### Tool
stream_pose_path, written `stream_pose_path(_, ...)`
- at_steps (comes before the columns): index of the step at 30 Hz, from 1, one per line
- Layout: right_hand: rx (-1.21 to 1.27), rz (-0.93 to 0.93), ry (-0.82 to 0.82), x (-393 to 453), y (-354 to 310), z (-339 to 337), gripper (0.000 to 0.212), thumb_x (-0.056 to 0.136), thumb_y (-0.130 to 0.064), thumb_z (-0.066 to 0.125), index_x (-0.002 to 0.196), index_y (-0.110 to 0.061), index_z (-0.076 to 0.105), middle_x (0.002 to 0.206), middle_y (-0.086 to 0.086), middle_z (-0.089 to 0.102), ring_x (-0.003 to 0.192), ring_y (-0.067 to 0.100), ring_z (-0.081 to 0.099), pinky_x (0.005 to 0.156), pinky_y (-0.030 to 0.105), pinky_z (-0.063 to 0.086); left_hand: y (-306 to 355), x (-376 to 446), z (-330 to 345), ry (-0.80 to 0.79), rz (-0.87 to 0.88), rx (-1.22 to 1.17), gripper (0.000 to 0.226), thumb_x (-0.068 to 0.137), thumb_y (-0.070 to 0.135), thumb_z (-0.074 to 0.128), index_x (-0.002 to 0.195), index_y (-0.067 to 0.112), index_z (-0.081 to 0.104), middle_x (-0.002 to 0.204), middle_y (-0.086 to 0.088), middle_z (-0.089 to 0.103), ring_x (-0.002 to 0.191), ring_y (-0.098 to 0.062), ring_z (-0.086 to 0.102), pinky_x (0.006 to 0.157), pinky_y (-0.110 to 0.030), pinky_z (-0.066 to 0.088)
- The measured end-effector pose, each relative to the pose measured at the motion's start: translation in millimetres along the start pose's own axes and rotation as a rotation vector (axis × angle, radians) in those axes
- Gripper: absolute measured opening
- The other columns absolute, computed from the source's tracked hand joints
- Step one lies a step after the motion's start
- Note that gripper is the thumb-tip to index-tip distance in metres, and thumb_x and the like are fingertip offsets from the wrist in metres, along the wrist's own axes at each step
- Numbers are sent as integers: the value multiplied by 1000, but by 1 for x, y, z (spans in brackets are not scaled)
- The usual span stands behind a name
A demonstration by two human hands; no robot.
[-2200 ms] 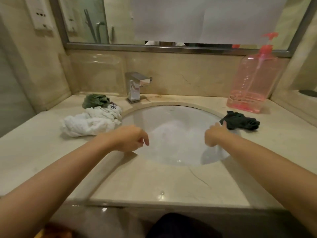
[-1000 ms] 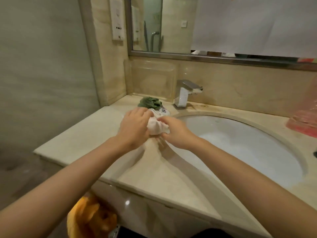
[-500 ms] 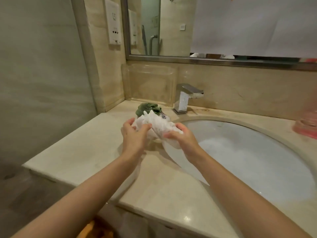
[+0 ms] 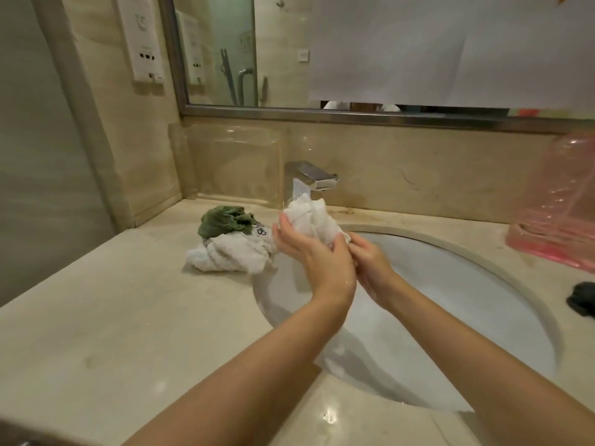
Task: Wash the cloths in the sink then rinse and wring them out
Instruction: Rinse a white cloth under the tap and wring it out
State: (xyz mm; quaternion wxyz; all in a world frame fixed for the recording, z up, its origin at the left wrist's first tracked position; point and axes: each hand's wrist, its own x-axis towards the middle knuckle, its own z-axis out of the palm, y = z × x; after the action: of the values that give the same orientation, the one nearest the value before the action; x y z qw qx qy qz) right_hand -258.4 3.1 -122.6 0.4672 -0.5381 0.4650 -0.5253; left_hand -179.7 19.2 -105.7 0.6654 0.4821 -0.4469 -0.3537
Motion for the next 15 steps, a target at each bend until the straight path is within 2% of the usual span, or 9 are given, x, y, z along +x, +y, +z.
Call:
stream_pose_path(2,-6,41,-28,8,-1,-9,19,95,-11,49,98,-18,66,83,-7,72,77,6,66,64,17,48,-8,15,5,-70,77,6,90,82,0,66,151,19,10,155,-3,7,141,-15,23,112,-22,29)
stream_pose_path(3,-37,74,-26,13,-1,-13,15,91,-14,52,97,-17,65,83,-6,70,77,7,64,65,18,47,-13,23,5,-114,70,1,91,81,2,69,151,20,13,153,-4,14,140,-15,26,115,-28,28)
stream_pose_path(4,-107,101,-14,19,0,-18,21,85,-15,54,102,-15,65,88,-3,69,82,11,62,70,21,46,-17,31,4,-153,37,-4,93,79,5,73,151,20,14,152,-4,21,139,-16,30,116,-33,28)
stream_pose_path(5,-226,117,9,25,0,-22,36,81,-15,53,116,-14,62,100,0,67,91,15,60,80,25,46,-22,38,3,-177,-7,-9,96,77,8,76,151,21,15,151,-4,28,138,-16,34,116,-35,29)
stream_pose_path(7,-573,85,84,37,-6,-26,66,83,-9,50,148,-14,36,137,6,51,123,21,50,102,31,39,-32,51,1,-174,-110,14,97,74,11,79,150,19,19,148,-5,38,134,-20,40,113,-38,34)
stream_pose_path(9,-1020,-36,108,51,-17,-24,78,88,-2,47,155,-17,11,159,6,20,145,24,23,116,36,24,-38,64,-1,-144,-188,56,90,73,14,80,146,14,29,139,-6,48,125,-24,49,107,-38,40)
stream_pose_path(12,-1629,-194,98,75,-33,-16,81,93,-10,47,155,-15,-6,162,4,-13,150,25,-5,121,40,7,-43,75,-7,-125,-223,107,80,69,19,82,138,16,43,127,-1,58,110,-20,56,95,-32,45)
stream_pose_path(15,-1954,-200,123,97,-34,-14,76,97,-18,40,152,-8,-11,160,9,-21,148,28,-16,121,47,0,-46,78,-7,-152,-203,118,77,69,16,84,135,20,46,119,6,58,107,-16,56,93,-30,45)
